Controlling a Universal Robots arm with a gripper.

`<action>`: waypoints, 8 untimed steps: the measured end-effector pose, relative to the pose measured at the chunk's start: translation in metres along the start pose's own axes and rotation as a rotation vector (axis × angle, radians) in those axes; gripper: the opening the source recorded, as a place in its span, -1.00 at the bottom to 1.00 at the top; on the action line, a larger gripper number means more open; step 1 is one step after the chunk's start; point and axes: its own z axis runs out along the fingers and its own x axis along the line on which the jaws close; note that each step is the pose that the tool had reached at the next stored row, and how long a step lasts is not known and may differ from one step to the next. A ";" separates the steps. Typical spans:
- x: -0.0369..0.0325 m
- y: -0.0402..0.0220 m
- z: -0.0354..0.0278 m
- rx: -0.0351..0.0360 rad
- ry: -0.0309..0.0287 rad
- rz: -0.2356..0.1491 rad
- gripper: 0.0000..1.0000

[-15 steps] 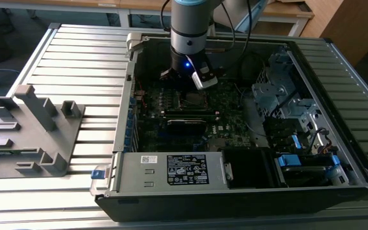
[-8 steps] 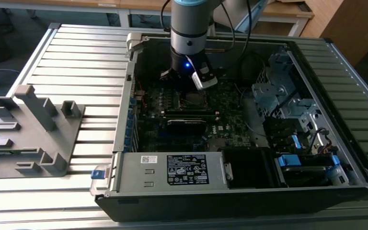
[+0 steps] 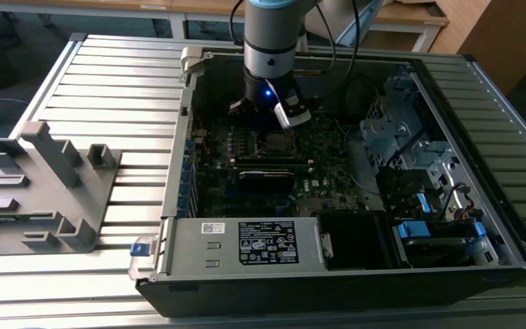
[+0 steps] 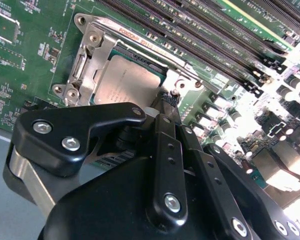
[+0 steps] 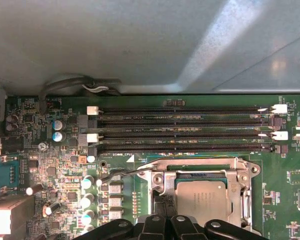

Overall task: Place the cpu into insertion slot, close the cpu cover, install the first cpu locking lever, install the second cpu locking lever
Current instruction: 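Close the cpu cover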

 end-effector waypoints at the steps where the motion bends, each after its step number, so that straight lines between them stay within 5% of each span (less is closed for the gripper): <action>1: 0.0000 0.0000 0.0000 0.0000 0.0000 0.000 -0.79; 8: 0.0000 0.0000 0.0002 0.0000 0.0000 0.000 -0.79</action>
